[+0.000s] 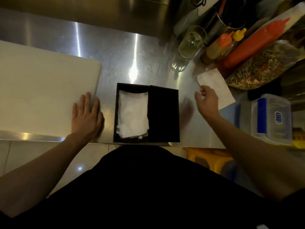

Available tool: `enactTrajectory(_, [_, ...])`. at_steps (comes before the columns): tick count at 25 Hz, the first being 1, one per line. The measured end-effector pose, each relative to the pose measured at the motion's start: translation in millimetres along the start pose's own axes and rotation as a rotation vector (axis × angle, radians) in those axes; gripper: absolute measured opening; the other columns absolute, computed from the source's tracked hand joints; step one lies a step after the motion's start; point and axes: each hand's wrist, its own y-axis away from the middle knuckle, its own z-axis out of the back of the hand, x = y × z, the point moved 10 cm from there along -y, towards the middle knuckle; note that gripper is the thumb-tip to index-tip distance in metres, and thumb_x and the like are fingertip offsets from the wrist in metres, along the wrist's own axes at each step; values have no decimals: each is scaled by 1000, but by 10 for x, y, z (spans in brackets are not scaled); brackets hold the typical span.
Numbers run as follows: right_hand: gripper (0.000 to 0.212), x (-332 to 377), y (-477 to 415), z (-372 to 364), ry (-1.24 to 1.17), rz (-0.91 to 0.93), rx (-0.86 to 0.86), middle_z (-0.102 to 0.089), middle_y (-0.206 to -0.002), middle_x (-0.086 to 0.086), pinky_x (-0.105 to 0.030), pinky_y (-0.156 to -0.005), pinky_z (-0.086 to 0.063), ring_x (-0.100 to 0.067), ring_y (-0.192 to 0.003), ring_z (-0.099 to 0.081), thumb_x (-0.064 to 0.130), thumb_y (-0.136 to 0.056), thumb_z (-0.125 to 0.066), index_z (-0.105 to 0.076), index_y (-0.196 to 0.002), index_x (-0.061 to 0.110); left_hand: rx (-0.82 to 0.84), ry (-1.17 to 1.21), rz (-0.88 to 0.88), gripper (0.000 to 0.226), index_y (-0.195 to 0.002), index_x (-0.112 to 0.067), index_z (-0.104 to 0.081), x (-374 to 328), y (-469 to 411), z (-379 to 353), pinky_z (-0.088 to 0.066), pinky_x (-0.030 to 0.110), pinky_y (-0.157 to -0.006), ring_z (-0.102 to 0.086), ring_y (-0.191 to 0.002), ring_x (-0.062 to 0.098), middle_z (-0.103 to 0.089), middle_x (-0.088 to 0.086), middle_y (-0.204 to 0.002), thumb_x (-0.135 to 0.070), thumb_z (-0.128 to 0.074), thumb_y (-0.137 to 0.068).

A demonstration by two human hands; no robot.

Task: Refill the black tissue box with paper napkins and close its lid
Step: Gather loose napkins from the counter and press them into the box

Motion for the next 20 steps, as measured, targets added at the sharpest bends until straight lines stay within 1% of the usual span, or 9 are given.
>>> enactTrajectory(3, [45, -533, -171, 212, 126, -68, -29, -50, -131, -21, -45, -102, -39, -35, -118, -50, 28, -96, -54, -48, -134, 6, 34, -4, 44, 60, -155, -11, -21, -28, 0, -11, -9, 57, -117, -7, -150, 40, -9, 20, -163, -37, -28, -101])
enactTrajectory(6, [47, -719, -325, 314, 235, -69, -30, -45, -138, -23, -45, -105, -34, -38, -125, -44, 30, -96, -53, -47, -137, 6, 45, 14, 109, 59, -154, -9, -22, -62, 16, -14, -10, 58, -117, -6, -150, 41, -8, 21, -163, -31, -39, -102])
enactTrajectory(9, [49, -824, -500, 323, 292, -42, 19, -44, -139, -23, -48, -105, -34, -39, -127, -42, 32, -96, -53, -47, -137, 5, 58, 50, 171, 59, -154, -12, -21, -125, 31, -17, -10, 58, -117, -5, -150, 40, -7, 22, -163, -32, -37, -101])
enactTrajectory(12, [47, -883, -664, 299, 308, -18, 28, -46, -135, -24, -49, -102, -36, -40, -124, -44, 31, -96, -52, -49, -133, 3, 108, 31, 86, 65, -155, -15, -16, -307, 101, -57, -13, 60, -115, -7, -149, 42, -7, 23, -162, -41, -24, -96])
enactTrajectory(13, [45, -900, -694, 286, 311, -21, 25, -47, -134, -24, -48, -101, -37, -41, -122, -45, 31, -96, -52, -51, -131, 3, 139, 12, 47, 69, -156, -14, -14, -372, 136, -92, -14, 61, -114, -8, -149, 42, -7, 23, -162, -42, -26, -93])
enactTrajectory(15, [41, -924, -737, 255, 321, -19, 17, -50, -129, -24, -47, -98, -39, -40, -118, -48, 29, -96, -51, -54, -127, 3, 179, -10, 33, 77, -156, -11, -9, -429, 174, -136, -12, 63, -114, -5, -150, 41, -6, 23, -162, -37, -42, -91])
enactTrajectory(17, [35, -962, -774, 219, 337, -20, 11, -52, -125, -24, -46, -95, -40, -40, -115, -48, 27, -95, -51, -56, -121, 4, 193, -1, 67, 88, -156, -10, -7, -440, 154, -141, -8, 62, -115, -3, -150, 40, -4, 22, -162, -26, -61, -88])
enactTrajectory(18, [33, -984, -781, 208, 343, -30, 4, -53, -123, -24, -45, -94, -41, -40, -114, -49, 26, -96, -50, -57, -119, 4, 198, 0, 73, 94, -156, -10, -7, -446, 145, -134, -7, 62, -115, -2, -150, 39, -4, 22, -162, -23, -66, -85])
enactTrajectory(20, [29, -1011, -797, 209, 317, -62, -12, -57, -119, -22, -44, -92, -42, -38, -112, -51, 24, -96, -48, -60, -114, 4, 213, -4, 68, 98, -157, -10, -6, -445, 143, -140, -6, 62, -115, -2, -150, 40, -3, 22, -163, -21, -69, -82])
